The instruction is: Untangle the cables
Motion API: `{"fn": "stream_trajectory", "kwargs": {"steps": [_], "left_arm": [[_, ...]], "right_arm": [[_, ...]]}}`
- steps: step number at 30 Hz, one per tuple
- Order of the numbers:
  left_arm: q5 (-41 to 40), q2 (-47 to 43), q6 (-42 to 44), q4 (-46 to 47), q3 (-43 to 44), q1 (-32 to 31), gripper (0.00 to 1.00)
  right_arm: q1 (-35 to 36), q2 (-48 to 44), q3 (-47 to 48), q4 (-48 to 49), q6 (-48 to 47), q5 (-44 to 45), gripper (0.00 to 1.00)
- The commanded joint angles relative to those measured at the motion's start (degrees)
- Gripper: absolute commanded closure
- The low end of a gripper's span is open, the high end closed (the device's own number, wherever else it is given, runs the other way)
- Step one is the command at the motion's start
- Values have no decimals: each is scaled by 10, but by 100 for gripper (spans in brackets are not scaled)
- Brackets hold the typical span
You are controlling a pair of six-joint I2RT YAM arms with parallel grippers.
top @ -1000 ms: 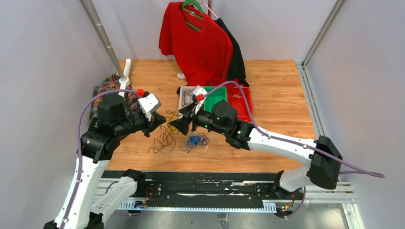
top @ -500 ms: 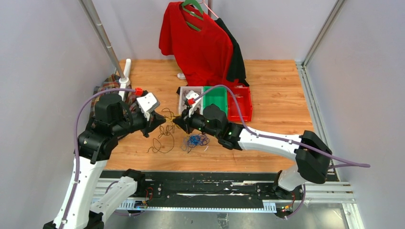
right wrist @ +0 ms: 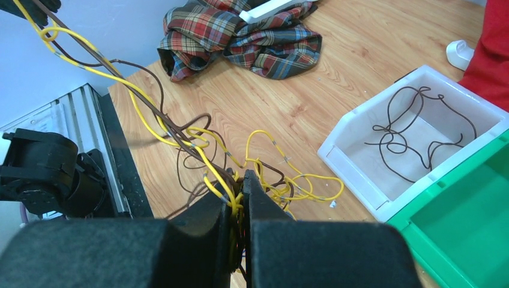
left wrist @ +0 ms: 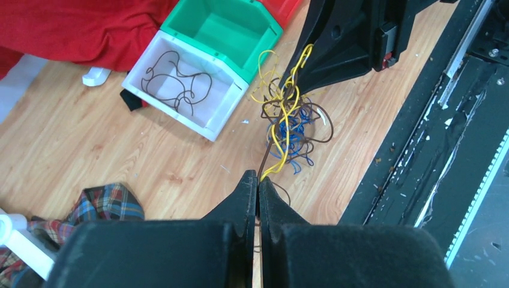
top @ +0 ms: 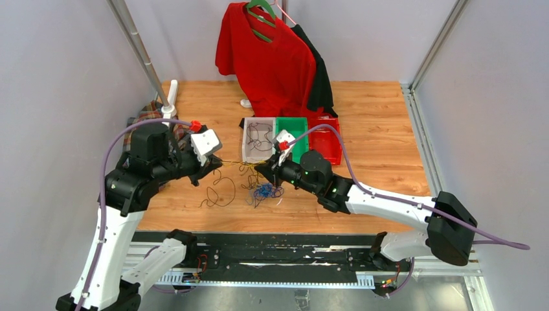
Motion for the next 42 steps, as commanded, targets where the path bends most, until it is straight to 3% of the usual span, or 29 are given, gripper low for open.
{"fn": "stream_trajectory", "kwargs": {"steps": [1, 12, 16, 20, 23, 27, 34, 42], "left_arm": [[-32, -12, 37, -6, 53, 3, 100], [30, -11, -15, -15, 79, 3, 99], [82, -26, -29, -15, 21, 3, 91], [110, -17, -21, -14, -44, 3, 76], [118, -5, -7, -13, -71, 3, 49], [112, -9, -45, 33, -102, 3, 31], [89, -49, -122, 139, -175, 3, 26], [138, -76, -208, 203, -219, 2, 29]], "right_arm": [[-32, -1, -37, -107, -29, 65, 97], [-33, 18, -28, -147, -31, 63, 98], [-32, 7, -2, -127, -15, 11, 99], [-32, 6, 40, -126, 15, -43, 99], [-29, 2, 58, -133, 25, -62, 99], [-23, -9, 64, -139, 27, -66, 99], [-20, -17, 74, -145, 33, -77, 99], [-14, -15, 86, -150, 34, -79, 99]]}}
